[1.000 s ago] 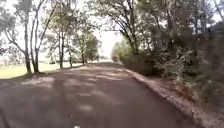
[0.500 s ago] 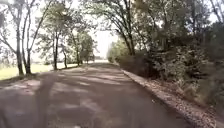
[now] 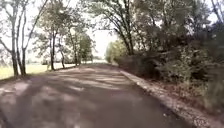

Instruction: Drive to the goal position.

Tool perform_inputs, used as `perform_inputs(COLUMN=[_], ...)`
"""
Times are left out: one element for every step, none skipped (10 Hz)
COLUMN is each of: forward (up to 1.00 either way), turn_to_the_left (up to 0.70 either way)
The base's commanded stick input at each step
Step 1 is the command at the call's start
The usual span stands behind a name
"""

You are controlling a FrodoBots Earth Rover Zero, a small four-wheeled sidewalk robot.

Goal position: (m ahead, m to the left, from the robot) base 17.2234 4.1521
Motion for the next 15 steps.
perform_inputs(forward=[1.00, 1.00, 1.00, 1.00, 1.00, 1.00, 1.00, 1.00, 1.00, 1.00, 1.00, 1.00, 1.00, 1.00, 1.00], turn_to_the_left=[-0.06, -0.05, -0.05, -0.05, -0.05, -0.05, -0.05, -0.05, -0.05, -0.05, -0.05, -0.05, -0.05, -0.05, -0.05])
